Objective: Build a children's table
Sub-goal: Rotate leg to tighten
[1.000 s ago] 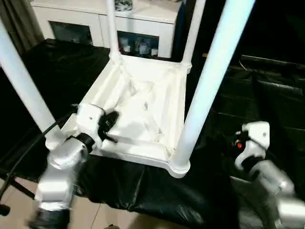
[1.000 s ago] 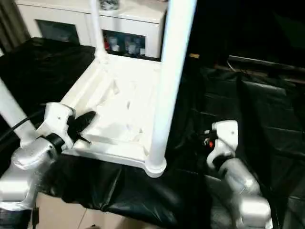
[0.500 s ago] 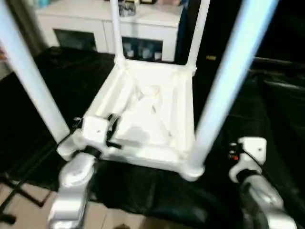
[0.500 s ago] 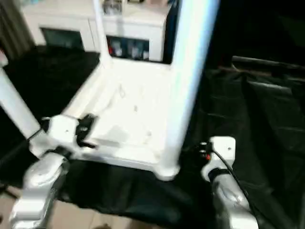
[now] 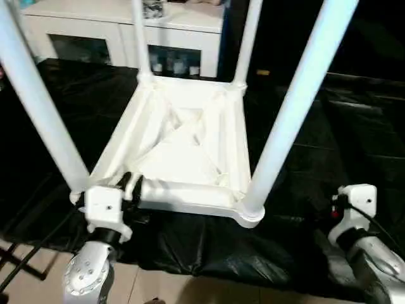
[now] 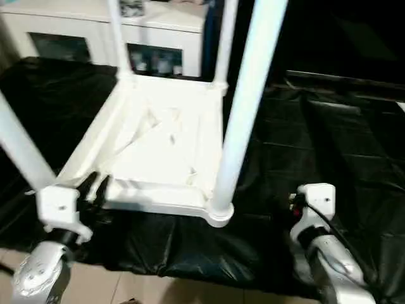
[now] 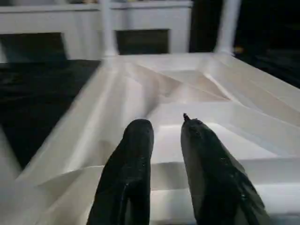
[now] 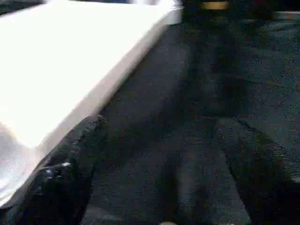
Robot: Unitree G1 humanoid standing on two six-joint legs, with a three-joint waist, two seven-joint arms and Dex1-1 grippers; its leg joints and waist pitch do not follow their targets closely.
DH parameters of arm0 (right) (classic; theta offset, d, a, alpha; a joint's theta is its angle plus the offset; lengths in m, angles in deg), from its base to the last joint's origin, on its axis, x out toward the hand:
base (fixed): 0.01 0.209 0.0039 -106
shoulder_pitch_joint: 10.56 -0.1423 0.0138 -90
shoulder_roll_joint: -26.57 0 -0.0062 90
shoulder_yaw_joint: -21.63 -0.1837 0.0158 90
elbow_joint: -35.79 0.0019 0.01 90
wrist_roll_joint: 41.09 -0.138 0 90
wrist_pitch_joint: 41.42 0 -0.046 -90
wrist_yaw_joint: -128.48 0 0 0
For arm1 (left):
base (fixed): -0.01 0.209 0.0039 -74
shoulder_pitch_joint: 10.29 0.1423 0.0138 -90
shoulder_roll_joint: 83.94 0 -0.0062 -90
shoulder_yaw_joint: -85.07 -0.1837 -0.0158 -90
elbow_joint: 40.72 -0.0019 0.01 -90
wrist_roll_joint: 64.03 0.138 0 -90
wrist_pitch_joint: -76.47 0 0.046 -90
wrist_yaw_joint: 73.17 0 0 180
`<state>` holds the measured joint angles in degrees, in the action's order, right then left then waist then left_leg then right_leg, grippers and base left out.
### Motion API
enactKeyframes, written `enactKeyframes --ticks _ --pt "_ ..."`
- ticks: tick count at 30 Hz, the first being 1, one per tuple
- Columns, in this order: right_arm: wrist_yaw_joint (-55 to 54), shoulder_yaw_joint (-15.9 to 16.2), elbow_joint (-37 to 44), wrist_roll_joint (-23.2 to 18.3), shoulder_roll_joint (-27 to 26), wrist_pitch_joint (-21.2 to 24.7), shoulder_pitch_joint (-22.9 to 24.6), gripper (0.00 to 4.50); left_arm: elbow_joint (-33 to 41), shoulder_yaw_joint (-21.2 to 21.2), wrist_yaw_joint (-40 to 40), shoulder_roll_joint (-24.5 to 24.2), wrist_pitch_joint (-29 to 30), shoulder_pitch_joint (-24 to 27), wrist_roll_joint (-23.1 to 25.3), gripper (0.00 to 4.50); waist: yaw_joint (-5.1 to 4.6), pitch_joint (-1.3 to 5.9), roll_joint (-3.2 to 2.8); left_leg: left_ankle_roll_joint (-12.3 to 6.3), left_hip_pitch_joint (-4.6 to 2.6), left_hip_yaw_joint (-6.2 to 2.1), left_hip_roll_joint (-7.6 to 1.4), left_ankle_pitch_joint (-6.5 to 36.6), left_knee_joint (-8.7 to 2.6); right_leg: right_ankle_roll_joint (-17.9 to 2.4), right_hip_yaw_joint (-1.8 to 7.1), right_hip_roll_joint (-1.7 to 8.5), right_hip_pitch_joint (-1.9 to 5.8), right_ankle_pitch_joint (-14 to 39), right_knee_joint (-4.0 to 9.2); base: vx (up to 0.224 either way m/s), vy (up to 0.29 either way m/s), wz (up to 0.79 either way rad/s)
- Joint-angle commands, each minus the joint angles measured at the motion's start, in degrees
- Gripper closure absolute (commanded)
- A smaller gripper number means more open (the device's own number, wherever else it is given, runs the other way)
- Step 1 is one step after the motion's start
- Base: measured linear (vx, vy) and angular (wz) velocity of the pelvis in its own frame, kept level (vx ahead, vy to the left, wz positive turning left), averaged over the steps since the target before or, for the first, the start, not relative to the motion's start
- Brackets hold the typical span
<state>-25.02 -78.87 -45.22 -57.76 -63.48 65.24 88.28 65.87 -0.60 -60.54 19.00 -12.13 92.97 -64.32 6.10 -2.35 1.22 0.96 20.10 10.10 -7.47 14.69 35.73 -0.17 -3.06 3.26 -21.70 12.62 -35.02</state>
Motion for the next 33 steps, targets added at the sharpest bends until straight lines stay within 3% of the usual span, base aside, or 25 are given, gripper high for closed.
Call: enactKeyframes --ticks 1,2,4,7,8,10,11,12,13,15,16,19,22,23,25,27,28,29,30,31,32,33 --pt "4.04 0.72 1.49 -1.94 1.44 -0.38 0.68 0.03 1.27 0.83 -1.17 0.46 -1.06 0.45 -0.18 2.88 0.35 1.17 0.07 -2.02 0.08 -3.37 -6.50 14.26 -6.21 -7.44 4.01 6.47 1.50 18.06 5.81 0.000 0.000 0.00" --pt "7.54 1.65 1.83 -2.56 3.15 -0.69 1.56 0.01 1.70 1.38 -1.30 0.82 -1.66 1.42 -0.85 2.87 0.56 1.11 -0.24 -2.13 0.10 -3.37 -6.48 14.54 -6.30 -7.82 3.92 6.46 1.51 18.33 5.73 0.000 0.000 0.00" --pt "14.19 3.13 1.70 -3.68 6.50 -1.68 2.84 0.00 2.69 2.18 -1.57 0.84 -4.21 4.22 -2.53 2.59 0.81 1.23 -0.18 -2.36 0.34 -3.60 -6.73 13.85 -6.23 -8.10 3.89 6.73 2.04 16.38 5.49 0.000 0.000 0.00" --pt "17.58 3.91 1.35 -4.74 8.29 -1.49 2.91 0.00 3.37 3.15 -2.64 1.73 -5.46 6.46 -3.22 2.46 0.87 1.60 -0.24 -3.72 0.40 -3.47 -6.71 10.06 -5.88 -9.85 3.86 6.51 2.16 8.46 4.71 0.017 0.006 0.01" --pt "17.58 3.91 1.35 -4.74 8.29 -1.49 2.91 0.00 3.37 3.15 -2.64 1.73 -5.46 6.46 -3.22 2.43 0.85 1.44 -0.19 -4.38 0.41 -3.44 -6.80 9.18 -5.88 -10.45 3.81 6.48 2.11 6.57 4.65 0.000 0.000 0.00" --pt "19.88 4.77 1.35 -5.31 9.23 -1.36 2.64 0.00 3.57 3.98 -3.32 2.75 -6.68 8.63 -3.66 2.05 0.87 1.38 0.37 -5.04 0.43 -3.37 -6.68 9.30 -5.76 -10.95 3.73 6.68 2.30 7.32 4.68 0.000 0.000 0.00" --pt "20.75 5.21 1.40 -5.57 9.45 -1.18 2.47 0.00 3.47 4.26 -3.42 3.03 -7.21 9.48 -3.82 2.05 0.89 1.24 0.25 -5.15 0.50 -3.40 -6.76 9.63 -5.88 -10.87 3.80 6.77 2.29 8.23 4.76 0.000 0.000 0.00" --pt "21.75 6.16 1.47 -5.86 9.63 -1.20 1.98 0.00 3.44 4.54 -3.96 3.86 -8.79 11.55 -3.93 2.04 0.94 1.17 0.92 -5.28 0.46 -3.39 -6.81 10.09 -5.89 -10.58 3.78 6.85 2.29 10.24 4.90 0.000 0.000 0.00" --pt "22.08 6.56 1.48 -5.98 9.67 -1.21 1.74 0.00 3.42 4.63 -4.20 4.17 -9.43 12.34 -3.96 1.82 0.91 1.01 0.75 -5.24 0.52 -3.48 -6.84 10.64 -5.94 -10.28 3.77 6.89 2.23 12.22 5.06 0.000 0.000 0.00" --pt "22.13 8.30 0.79 -5.59 8.58 -1.88 0.03 0.00 3.68 5.76 -6.09 5.04 -11.94 13.59 -3.78 1.60 0.80 0.73 1.12 -3.80 0.17 -3.49 -6.97 13.48 -6.21 -9.26 3.80 6.78 1.82 16.91 5.61 0.000 0.000 0.00" --pt "22.13 8.30 0.79 -5.59 8.58 -1.88 0.03 0.00 3.68 5.76 -6.09 5.04 -11.94 13.59 -3.78 1.57 0.80 0.73 1.12 -3.80 0.17 -3.49 -6.97 13.48 -6.21 -9.26 3.80 6.78 1.82 16.91 5.61 0.000 0.000 0.00" --pt "20.34 9.75 -0.67 -3.53 6.69 -3.51 -1.80 0.00 3.63 7.79 -7.40 4.36 -13.24 13.22 -2.85 1.44 0.79 0.43 1.12 -0.93 -0.33 -3.72 -6.87 16.59 -6.56 -7.97 3.88 6.73 1.44 19.65 5.84 0.000 0.000 0.00" --pt "18.03 10.37 -2.20 -3.10 4.15 -4.14 -4.15 0.00 1.56 9.71 -5.27 1.34 -12.81 10.85 -4.63 1.19 1.01 0.65 0.96 -0.03 -0.65 -3.62 -6.73 15.92 -6.56 -8.02 3.98 6.47 1.23 16.51 5.49 0.000 0.000 0.00" --pt "18.03 10.37 -2.20 -3.10 4.15 -4.14 -4.15 0.00 1.56 9.71 -5.27 1.34 -12.81 10.85 -4.63 1.15 1.08 0.78 0.92 0.08 -0.59 -3.67 -6.74 14.78 -6.60 -8.16 3.91 6.45 1.50 14.00 5.21 0.000 0.000 0.00" --pt "16.20 10.85 -4.39 -1.83 3.04 -5.35 -5.62 0.00 -2.40 9.26 -0.21 -2.61 -12.11 7.06 -7.65 1.10 1.44 0.83 0.76 0.23 -0.63 -3.45 -6.57 13.69 -6.60 -8.22 3.88 6.35 1.37 11.49 5.00 0.000 0.000 0.00" --pt "15.73 10.91 -5.13 -1.46 2.77 -5.72 -6.02 0.00 -4.07 9.06 1.40 -3.79 -11.03 5.37 -8.65 0.78 2.01 1.37 0.56 0.50 -0.91 -3.34 -6.54 9.98 -6.32 -8.96 3.80 6.25 1.54 5.16 4.08 0.000 0.000 0.00" --pt "14.68 10.85 -6.53 -0.89 2.13 -6.38 -6.83 0.00 -8.33 8.78 4.43 -6.40 -8.61 0.98 -9.98 0.75 2.03 1.33 0.32 0.60 -0.76 -3.37 -6.54 9.20 -6.36 -9.24 3.78 6.29 1.62 3.51 3.85 0.000 0.000 0.00" --pt "14.39 10.75 -7.03 -0.78 1.95 -6.68 -7.10 0.00 -9.76 8.67 5.22 -7.20 -7.92 -0.53 -10.20 0.73 2.23 1.69 -0.01 0.67 -1.32 -3.02 -6.04 7.63 -6.01 -9.41 3.65 5.87 1.19 0.82 3.51 0.000 0.000 0.00" --pt "14.39 10.75 -7.03 -0.78 1.95 -6.68 -7.10 0.00 -9.76 8.67 5.22 -7.20 -7.92 -0.53 -10.20 0.66 2.06 1.68 0.20 0.55 -0.97 -3.11 -6.14 7.15 -6.05 -10.13 3.62 6.02 1.64 -1.25 3.19 0.000 0.000 0.00" --pt "14.13 10.50 -7.67 -0.63 1.67 -6.98 -7.37 0.00 -11.17 8.48 6.10 -8.02 -7.36 -2.03 -10.46 0.66 2.13 1.73 -0.02 0.47 -0.67 -3.33 -6.38 6.83 -6.09 -10.64 3.58 6.32 2.04 -2.42 3.05 0.000 0.000 0.00" --pt "13.60 10.23 -8.35 -0.23 1.53 -7.46 -7.62 0.00 -12.61 8.43 6.53 -8.58 -6.12 -3.65 -10.59 0.53 2.18 1.69 0.10 0.36 -0.72 -3.19 -6.45 6.74 -6.03 -10.93 3.56 6.39 2.01 -2.96 3.16 0.000 0.000 0.00" --pt "12.56 9.67 -9.45 0.25 1.33 -8.23 -7.99 0.00 -15.05 8.21 7.58 -9.64 -4.02 -6.48 -11.32 0.53 2.14 1.80 -0.65 0.55 -0.90 -3.11 -6.28 7.14 -5.95 -11.71 3.49 6.31 1.87 -3.05 3.00 0.000 0.000 0.00"
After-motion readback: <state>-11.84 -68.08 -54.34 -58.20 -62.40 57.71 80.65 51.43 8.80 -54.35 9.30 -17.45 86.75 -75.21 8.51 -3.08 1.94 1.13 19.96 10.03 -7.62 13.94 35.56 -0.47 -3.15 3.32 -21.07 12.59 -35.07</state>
